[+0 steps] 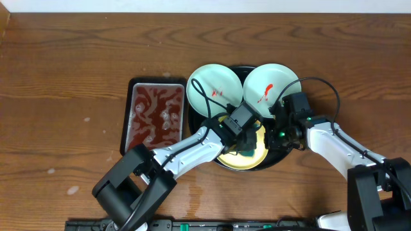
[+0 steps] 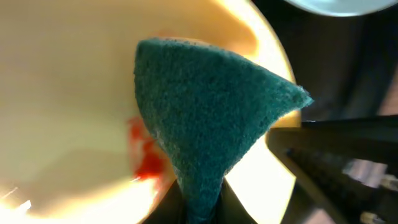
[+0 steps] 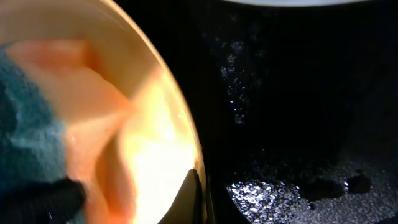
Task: Clean dirty plates on tray and stack at the side
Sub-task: 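Scrub the yellow plate with the sponge while the right gripper holds it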
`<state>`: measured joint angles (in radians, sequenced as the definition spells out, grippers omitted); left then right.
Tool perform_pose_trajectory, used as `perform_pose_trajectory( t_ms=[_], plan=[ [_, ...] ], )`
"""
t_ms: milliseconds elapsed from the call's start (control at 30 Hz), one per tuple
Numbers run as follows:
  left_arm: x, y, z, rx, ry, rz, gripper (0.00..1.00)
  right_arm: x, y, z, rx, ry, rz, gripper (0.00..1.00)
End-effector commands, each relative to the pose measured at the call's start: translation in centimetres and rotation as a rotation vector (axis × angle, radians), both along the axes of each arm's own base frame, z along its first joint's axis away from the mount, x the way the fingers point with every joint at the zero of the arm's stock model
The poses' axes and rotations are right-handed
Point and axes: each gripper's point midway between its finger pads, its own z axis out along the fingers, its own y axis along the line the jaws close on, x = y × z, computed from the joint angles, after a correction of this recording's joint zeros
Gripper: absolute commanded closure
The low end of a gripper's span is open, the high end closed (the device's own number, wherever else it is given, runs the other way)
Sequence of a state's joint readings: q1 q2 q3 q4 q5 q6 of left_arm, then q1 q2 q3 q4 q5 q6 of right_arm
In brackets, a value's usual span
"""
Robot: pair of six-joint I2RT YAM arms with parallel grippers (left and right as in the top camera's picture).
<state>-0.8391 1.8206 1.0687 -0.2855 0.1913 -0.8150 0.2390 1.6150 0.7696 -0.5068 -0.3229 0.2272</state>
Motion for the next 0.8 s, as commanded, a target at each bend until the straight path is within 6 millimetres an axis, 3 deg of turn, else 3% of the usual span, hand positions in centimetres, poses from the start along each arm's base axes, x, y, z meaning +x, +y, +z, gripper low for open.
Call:
perform_pose_trajectory(
  t_ms=[0, 100, 233, 367, 533, 633, 767],
  plan=[
    [1.6, 3.2, -0.8, 0.163, -0.071, 0.087, 0.92, -0.8, -0.1, -0.7, -0.033, 0.026, 0.014, 0.99],
    [1.8, 6.2, -1.3, 0.280, -0.069, 0.129, 0.93, -0.8, -0.1, -0.8, -0.034, 0.026, 0.014, 0.99],
    [2.0, 7.3, -1.1, 0.302, -0.060, 0.071, 0.93, -0.8, -0.1, -0.8, -0.034, 0.026, 0.014, 0.99],
    [2.6, 6.3, 1.7, 0.231, -0.112, 0.040, 0.93, -0.8, -0.1, -0.8, -0.034, 0.026, 0.015, 0.99],
    [3.0, 2.4, 5.2, 0.027, -0.175, -0.010, 0.93, -0.8, -0.1, -0.7, -0.033, 0.026, 0.014, 0.99],
    [3.2, 1.3, 4.9, -0.009, -0.167, 0.024, 0.93, -0.8, -0.1, -0.7, -0.033, 0.026, 0.014, 0.99],
    [3.1, 0.3, 2.8, -0.017, -0.119, 0.067, 0.93, -0.8, -0.1, -0.8, -0.034, 0.028, 0.014, 0.99]
  ],
)
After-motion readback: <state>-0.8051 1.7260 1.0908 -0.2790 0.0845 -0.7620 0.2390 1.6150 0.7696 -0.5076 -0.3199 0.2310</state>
